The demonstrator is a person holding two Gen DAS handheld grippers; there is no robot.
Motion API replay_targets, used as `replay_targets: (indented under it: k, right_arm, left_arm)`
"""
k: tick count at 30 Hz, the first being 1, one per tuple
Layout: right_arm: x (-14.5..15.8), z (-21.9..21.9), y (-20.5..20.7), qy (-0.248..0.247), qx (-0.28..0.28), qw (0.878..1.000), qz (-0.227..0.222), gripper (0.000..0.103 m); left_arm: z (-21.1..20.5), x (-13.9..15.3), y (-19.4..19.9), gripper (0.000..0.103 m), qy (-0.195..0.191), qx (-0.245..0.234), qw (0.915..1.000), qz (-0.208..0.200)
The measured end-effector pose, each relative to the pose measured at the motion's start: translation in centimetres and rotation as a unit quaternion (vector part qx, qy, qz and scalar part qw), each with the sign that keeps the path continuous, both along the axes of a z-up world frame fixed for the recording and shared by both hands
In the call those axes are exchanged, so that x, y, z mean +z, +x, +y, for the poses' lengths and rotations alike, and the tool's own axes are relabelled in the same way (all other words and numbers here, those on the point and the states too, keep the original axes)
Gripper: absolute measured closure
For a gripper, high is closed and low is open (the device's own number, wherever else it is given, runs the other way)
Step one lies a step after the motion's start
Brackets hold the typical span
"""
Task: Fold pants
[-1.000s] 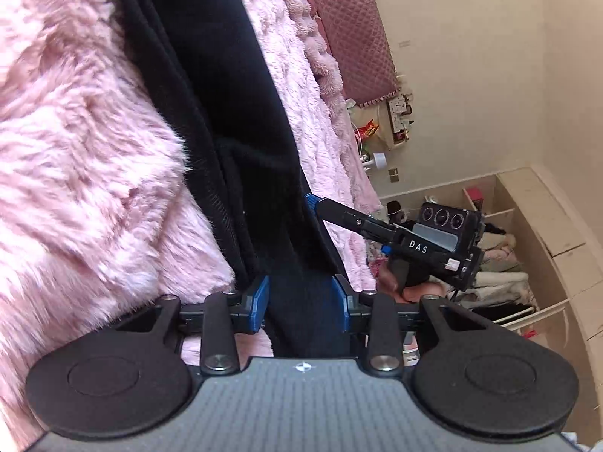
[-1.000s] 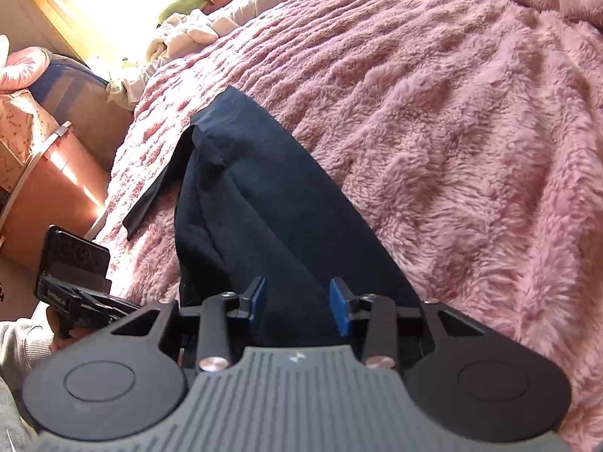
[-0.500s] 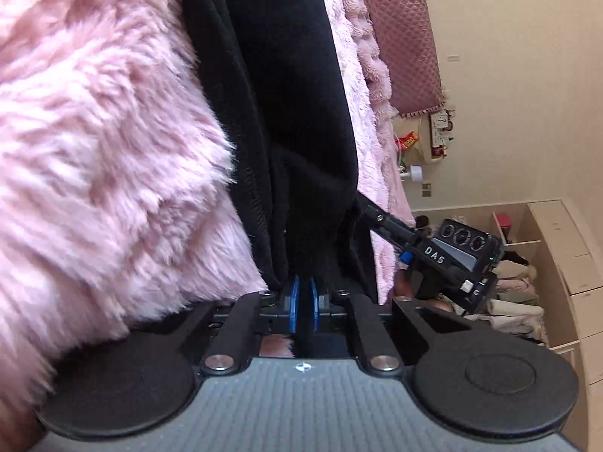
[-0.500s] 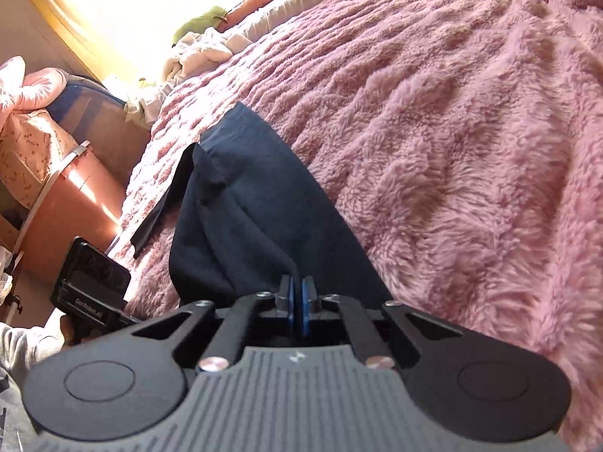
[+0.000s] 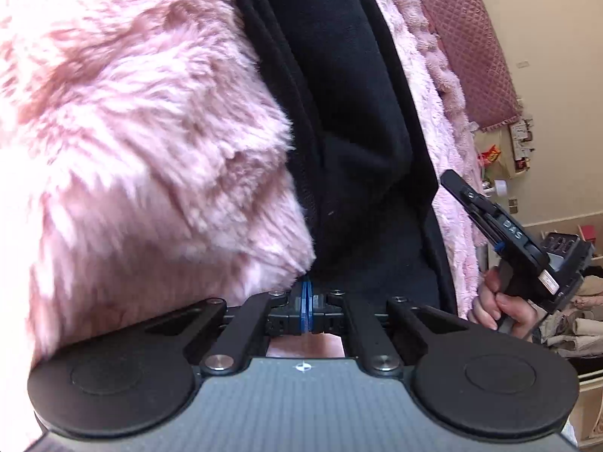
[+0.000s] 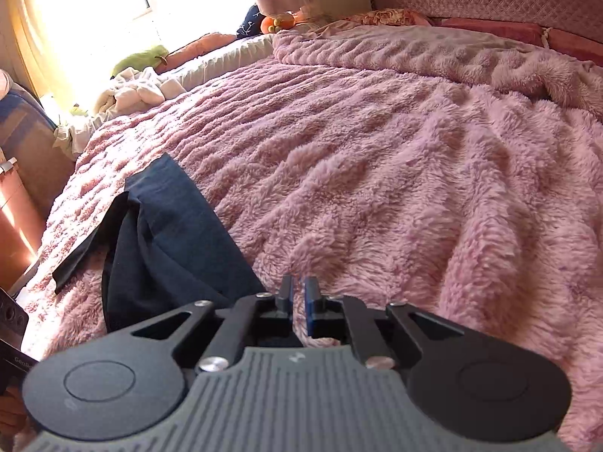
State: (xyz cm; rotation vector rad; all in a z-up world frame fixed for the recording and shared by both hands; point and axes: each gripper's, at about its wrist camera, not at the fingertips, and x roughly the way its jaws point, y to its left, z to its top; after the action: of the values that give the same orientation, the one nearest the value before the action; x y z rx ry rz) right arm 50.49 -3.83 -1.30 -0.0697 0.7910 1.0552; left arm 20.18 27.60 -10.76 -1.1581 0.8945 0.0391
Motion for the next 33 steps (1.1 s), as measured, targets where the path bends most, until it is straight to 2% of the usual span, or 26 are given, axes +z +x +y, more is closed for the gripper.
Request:
replay_targets:
  k: [2,4,5,7,8,10,14,16,18,19,20,21,22,25,26,28,31,33]
  right_arm:
    - [1.2,-1.6,-0.9,-0.001,-0.007,1.0,-0.006,0.098]
    - [2.7,-3.7,-2.5,0.011,-0.005,1.0,-0.018,0.098]
    - [3.1,-4.4,-3.2,0.012,-0.006,1.0,-0.022,0.098]
    - [3.9,-6.5,-5.3,0.012,-0.022,0.999,-0.021,0.098]
    - [4.0,-7.2,-6.3,0.01,-0.031,0.999,-0.016,0.098]
    - [3.7,-8.7,-9.2,0.003,-0.041,0.999,-0.014,0.098]
    - [1.7,-9.7,-14.8,-0.014,-0.052,0.999,0.007,0.098]
    - [0.4,-9.6,-17.1,-0.008,-0.048,0.998,0.028,0.098]
    - [-1.0,-9.3,-19.1,-0.012,-0.039,0.998,0.048,0.098]
    - [-1.9,-9.0,-19.9,-0.021,-0.039,0.997,0.069,0.098]
    - [-2.6,-8.8,-20.2,-0.029,-0.036,0.995,0.092,0.098]
    - [-3.0,-8.8,-20.4,-0.033,-0.036,0.993,0.107,0.098]
    - [-3.0,-8.9,-20.5,-0.03,-0.039,0.993,0.107,0.099]
    - [-2.1,-10.2,-19.1,-0.001,-0.075,0.994,0.084,0.099]
    - [-2.1,-10.5,-18.4,-0.003,-0.093,0.993,0.078,0.098]
    - [-2.5,-11.0,-15.2,-0.007,-0.145,0.985,0.096,0.1]
    - [-4.3,-11.3,-10.6,0.011,-0.186,0.966,0.18,0.103]
    - [-3.9,-11.0,-9.1,0.035,-0.206,0.965,0.161,0.103]
  left_arm:
    - [0.5,0.4,-0.8,0.098,-0.021,0.008,0.9997,-0.003]
    - [0.7,1.0,-0.7,0.096,-0.044,-0.01,0.9981,-0.043]
    - [0.7,1.4,-0.6,0.096,-0.05,-0.022,0.996,-0.071]
    - [0.0,1.9,0.8,0.095,-0.052,-0.077,0.9896,-0.11]
    - [-0.6,2.0,1.4,0.091,-0.046,-0.102,0.9859,-0.124]
    - [-1.7,2.2,1.8,0.091,-0.012,-0.127,0.982,-0.139]
    - [-4.8,3.4,2.7,0.091,0.068,-0.195,0.9622,-0.177]
    - [-5.3,4.3,2.0,0.091,0.072,-0.207,0.9563,-0.194]
    - [-5.5,4.8,1.8,0.091,0.075,-0.2,0.9551,-0.206]
    - [-5.4,4.8,1.8,0.09,0.08,-0.194,0.956,-0.205]
    - [-5.6,4.7,2.5,0.085,0.091,-0.194,0.9583,-0.189]
    - [-5.7,4.1,3.0,0.088,0.104,-0.203,0.9623,-0.147]
    - [-5.9,3.1,3.9,0.097,0.103,-0.211,0.9664,-0.104]
    - [-4.4,1.6,3.5,0.097,0.045,-0.188,0.9785,-0.071]
    - [-4.2,1.6,3.4,0.097,0.041,-0.189,0.9792,-0.062]
    - [-4.5,2.0,3.2,0.097,0.056,-0.194,0.9777,-0.057]
    - [-5.3,2.3,2.7,0.097,0.09,-0.198,0.9743,-0.058]
    - [-5.8,2.7,2.7,0.097,0.109,-0.206,0.9706,-0.06]
